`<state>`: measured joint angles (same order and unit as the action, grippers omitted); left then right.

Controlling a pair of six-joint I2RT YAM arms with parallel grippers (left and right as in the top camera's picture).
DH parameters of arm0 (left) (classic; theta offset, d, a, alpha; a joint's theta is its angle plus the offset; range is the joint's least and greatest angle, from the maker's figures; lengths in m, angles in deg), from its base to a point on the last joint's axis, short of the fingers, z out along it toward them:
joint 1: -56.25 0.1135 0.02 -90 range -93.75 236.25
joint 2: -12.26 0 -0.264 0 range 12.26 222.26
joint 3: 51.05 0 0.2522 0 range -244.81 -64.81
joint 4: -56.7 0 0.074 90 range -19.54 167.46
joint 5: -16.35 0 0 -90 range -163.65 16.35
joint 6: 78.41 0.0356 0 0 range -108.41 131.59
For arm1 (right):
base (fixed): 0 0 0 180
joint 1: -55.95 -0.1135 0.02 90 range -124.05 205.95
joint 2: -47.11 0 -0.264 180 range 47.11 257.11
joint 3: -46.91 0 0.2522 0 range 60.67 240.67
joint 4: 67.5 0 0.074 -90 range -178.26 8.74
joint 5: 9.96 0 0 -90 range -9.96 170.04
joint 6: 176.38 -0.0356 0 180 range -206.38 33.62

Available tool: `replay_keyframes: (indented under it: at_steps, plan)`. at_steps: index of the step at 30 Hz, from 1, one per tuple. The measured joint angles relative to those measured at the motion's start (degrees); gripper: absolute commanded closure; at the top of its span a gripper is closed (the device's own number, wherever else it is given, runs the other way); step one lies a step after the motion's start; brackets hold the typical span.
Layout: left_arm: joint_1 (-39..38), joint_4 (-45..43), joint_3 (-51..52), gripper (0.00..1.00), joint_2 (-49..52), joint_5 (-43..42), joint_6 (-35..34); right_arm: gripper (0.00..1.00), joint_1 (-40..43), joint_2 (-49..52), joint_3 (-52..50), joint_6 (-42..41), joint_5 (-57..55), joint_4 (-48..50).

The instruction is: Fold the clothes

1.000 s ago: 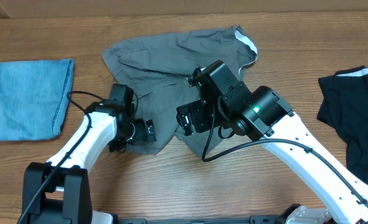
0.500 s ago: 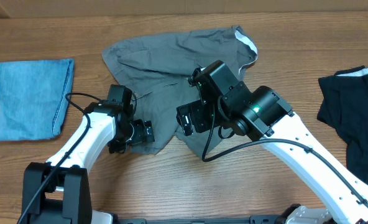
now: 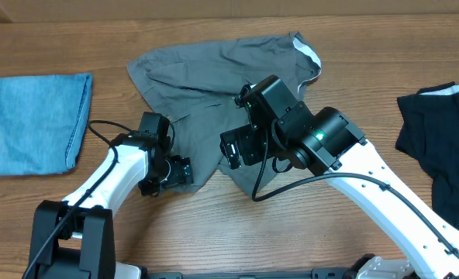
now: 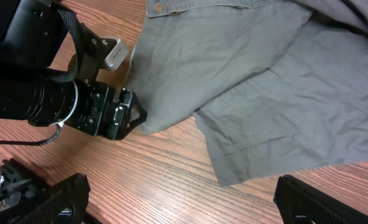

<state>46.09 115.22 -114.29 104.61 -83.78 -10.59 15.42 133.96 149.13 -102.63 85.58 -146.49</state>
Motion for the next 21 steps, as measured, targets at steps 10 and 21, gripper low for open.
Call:
replay_keyframes:
  at_steps: [10, 21]
  plan:
    - [0.0, -0.3, 0.0, 0.43, 0.0, 0.0, -0.2, 0.0, 0.0, 0.0, 0.0, 0.0, 0.0, 0.0]
    - [0.0, -0.5, 0.0, 0.76, 0.0, 0.1, -0.2, 0.0, 0.0, 0.0, 0.0, 0.0, 0.0, 0.0]
